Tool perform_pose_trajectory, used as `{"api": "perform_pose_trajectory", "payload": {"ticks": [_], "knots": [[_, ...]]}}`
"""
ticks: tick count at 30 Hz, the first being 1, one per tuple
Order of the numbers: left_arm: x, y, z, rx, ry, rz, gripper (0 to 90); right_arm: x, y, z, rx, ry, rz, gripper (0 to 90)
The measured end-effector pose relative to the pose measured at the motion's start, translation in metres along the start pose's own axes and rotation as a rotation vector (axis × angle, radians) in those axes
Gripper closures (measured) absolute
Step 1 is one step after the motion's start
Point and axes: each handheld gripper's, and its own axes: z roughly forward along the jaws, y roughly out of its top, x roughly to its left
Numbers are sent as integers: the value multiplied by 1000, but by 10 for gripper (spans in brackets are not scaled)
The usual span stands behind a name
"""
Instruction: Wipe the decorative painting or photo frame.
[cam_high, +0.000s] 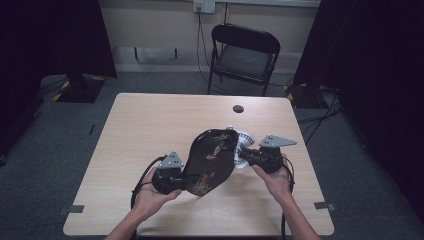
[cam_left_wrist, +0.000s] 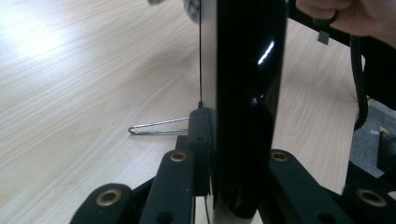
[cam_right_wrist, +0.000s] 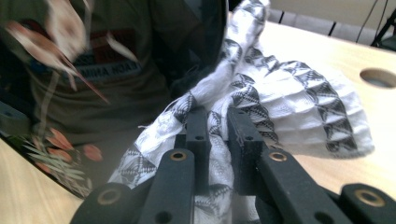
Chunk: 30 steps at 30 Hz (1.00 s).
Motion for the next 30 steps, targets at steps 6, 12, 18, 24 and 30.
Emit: {"api": "perform_pose_trajectory", "payload": {"ticks": [6, 12, 18, 24, 30], "knots": [[0, 0, 0, -1, 7, 1, 802, 0, -2, 2, 5, -14, -3, 806], [0, -1, -1, -3, 9, -3, 805, 3, 10, -10, -66, -8, -3, 803], [-1, 0, 0, 2, 17, 4, 805, -1, -2, 2, 16, 9, -15, 802], [1, 0, -1, -3, 35, -2, 806, -3, -15, 12, 70, -2, -4, 803], [2, -1, -2, -1, 31, -3, 807, -1, -11, 10, 43, -6, -11, 803]]}}
